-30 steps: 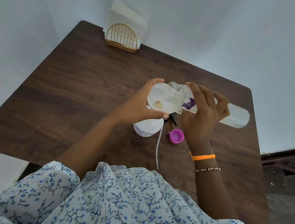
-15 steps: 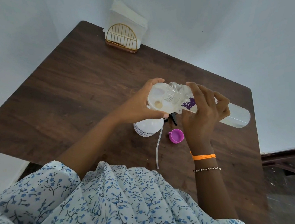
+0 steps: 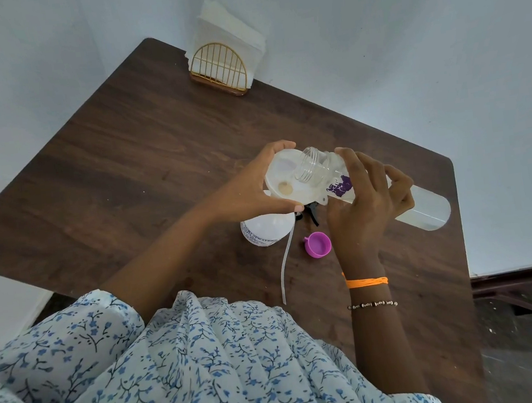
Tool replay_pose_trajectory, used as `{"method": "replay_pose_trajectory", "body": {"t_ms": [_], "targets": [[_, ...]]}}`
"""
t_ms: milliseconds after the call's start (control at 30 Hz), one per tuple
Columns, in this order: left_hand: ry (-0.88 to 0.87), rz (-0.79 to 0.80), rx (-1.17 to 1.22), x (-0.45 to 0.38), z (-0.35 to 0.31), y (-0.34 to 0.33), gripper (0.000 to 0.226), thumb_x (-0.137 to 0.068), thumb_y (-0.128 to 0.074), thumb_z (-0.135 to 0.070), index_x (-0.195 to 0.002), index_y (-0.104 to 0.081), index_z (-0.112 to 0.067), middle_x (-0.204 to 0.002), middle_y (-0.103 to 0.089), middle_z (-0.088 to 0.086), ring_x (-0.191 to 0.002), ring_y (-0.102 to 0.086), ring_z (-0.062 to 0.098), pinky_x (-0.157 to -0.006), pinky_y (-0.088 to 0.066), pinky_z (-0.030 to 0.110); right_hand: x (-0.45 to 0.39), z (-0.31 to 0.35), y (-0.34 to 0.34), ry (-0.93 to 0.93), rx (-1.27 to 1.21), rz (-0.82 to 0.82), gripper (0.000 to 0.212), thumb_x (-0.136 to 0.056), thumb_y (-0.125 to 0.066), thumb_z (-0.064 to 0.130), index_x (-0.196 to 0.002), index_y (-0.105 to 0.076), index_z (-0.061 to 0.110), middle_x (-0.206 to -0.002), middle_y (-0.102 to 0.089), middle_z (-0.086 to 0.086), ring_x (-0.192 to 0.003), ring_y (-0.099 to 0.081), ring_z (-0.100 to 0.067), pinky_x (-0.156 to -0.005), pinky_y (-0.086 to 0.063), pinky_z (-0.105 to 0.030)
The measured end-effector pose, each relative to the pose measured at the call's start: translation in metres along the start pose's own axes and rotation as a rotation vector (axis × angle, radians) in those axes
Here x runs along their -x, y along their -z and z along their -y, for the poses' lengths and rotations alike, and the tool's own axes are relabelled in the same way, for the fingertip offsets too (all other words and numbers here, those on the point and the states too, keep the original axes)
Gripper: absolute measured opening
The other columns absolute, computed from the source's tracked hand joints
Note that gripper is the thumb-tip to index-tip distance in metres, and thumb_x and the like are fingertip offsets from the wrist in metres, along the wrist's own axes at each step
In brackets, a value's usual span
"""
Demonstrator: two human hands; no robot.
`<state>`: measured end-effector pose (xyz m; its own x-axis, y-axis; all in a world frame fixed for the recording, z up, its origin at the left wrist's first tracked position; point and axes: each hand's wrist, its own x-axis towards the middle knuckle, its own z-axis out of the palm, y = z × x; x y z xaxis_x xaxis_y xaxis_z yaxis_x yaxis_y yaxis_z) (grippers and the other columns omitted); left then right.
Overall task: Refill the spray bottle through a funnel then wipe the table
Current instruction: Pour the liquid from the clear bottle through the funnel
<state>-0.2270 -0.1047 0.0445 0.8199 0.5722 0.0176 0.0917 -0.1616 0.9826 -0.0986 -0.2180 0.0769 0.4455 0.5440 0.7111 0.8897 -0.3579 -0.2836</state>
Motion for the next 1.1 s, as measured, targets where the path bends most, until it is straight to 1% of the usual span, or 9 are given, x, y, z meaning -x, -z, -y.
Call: {"method": "replay_pose_trajectory", "body": {"t_ms": [133,267,400,567,667,800,967,1100], "targets": [[-0.002,0.000,-0.001,0.0002,-0.0006,0.0001,0.086,-0.069,-0.082,-0.029,-0.134,-0.027,-0.038,-0.122,-0.033,-0.039,-0.107,-0.036,-0.026,-0.077,-0.037,-0.003,0.0002,0.0002,-0.0002,-0.005,0.000,-0.001,0.051,-0.063,-0.073,-0.001,-0.109,-0.068,0.020,-0.109,-0.067,0.003,-0.107,-0.038,-0.020,-0.080,-0.033,-0.043],[-0.004,0.000,0.006,-0.0001,-0.0006,-0.0001,0.086,-0.069,-0.082,-0.028,-0.134,-0.027,-0.038,-0.121,-0.034,-0.039,-0.106,-0.037,-0.027,-0.076,-0.037,-0.004,-0.0003,0.0003,-0.0008,-0.004,0.008,0.000,0.051,-0.063,-0.072,-0.002,-0.109,-0.068,0.020,-0.109,-0.067,0.002,-0.106,-0.048,-0.028,-0.080,-0.032,-0.043],[0.002,-0.002,0.010,0.0001,-0.0003,-0.0002,0.086,-0.069,-0.082,-0.028,-0.134,-0.027,-0.039,-0.121,-0.034,-0.039,-0.106,-0.037,-0.026,-0.076,-0.037,-0.003,0.0000,-0.0005,-0.0009,-0.009,0.010,0.012,0.050,-0.065,-0.071,0.000,-0.110,-0.067,0.021,-0.110,-0.067,0.003,-0.107,-0.040,-0.021,-0.081,-0.030,-0.040],[-0.001,-0.006,0.003,0.0003,0.0000,-0.0006,0.086,-0.069,-0.082,-0.030,-0.134,-0.026,-0.040,-0.120,-0.033,-0.042,-0.107,-0.035,-0.027,-0.075,-0.036,-0.004,0.0000,-0.0013,-0.0011,-0.009,0.005,0.031,0.051,-0.065,-0.073,0.000,-0.111,-0.067,0.020,-0.111,-0.066,0.002,-0.108,-0.041,-0.022,-0.082,-0.029,-0.040],[0.003,-0.007,0.006,0.0003,0.0001,-0.0007,0.085,-0.068,-0.082,-0.031,-0.132,-0.026,-0.042,-0.118,-0.033,-0.046,-0.107,-0.036,-0.026,-0.076,-0.037,-0.004,0.0001,-0.0022,-0.0016,-0.014,-0.004,0.031,0.049,-0.066,-0.072,0.002,-0.111,-0.067,0.020,-0.111,-0.066,0.002,-0.108,-0.037,-0.019,-0.082,-0.027,-0.038],[0.006,-0.004,0.007,0.0000,-0.0003,-0.0011,0.086,-0.068,-0.082,-0.032,-0.132,-0.026,-0.043,-0.114,-0.033,-0.052,-0.107,-0.036,-0.027,-0.074,-0.036,-0.004,0.0004,-0.0029,-0.0034,-0.006,-0.008,0.022,0.049,-0.065,-0.075,0.002,-0.110,-0.067,0.019,-0.111,-0.067,0.001,-0.108,-0.036,-0.018,-0.082,-0.026,-0.037],[0.004,-0.005,0.012,-0.0006,0.0009,-0.0009,0.086,-0.068,-0.082,-0.030,-0.133,-0.027,-0.040,-0.120,-0.034,-0.041,-0.107,-0.036,-0.026,-0.076,-0.037,-0.004,-0.0001,-0.0033,-0.0035,0.004,-0.001,0.010,0.048,-0.066,-0.071,0.002,-0.110,-0.067,0.019,-0.110,-0.067,0.001,-0.107,-0.036,-0.019,-0.083,-0.022,-0.035],[0.007,-0.005,0.006,-0.0006,0.0006,-0.0009,0.086,-0.069,-0.082,-0.029,-0.132,-0.026,-0.041,-0.119,-0.034,-0.041,-0.105,-0.035,-0.029,-0.074,-0.036,-0.005,-0.0006,-0.0022,-0.0023,0.004,0.006,0.011,0.048,-0.065,-0.073,0.002,-0.109,-0.067,0.020,-0.110,-0.067,0.002,-0.107,-0.037,-0.019,-0.081,-0.027,-0.038]]}}
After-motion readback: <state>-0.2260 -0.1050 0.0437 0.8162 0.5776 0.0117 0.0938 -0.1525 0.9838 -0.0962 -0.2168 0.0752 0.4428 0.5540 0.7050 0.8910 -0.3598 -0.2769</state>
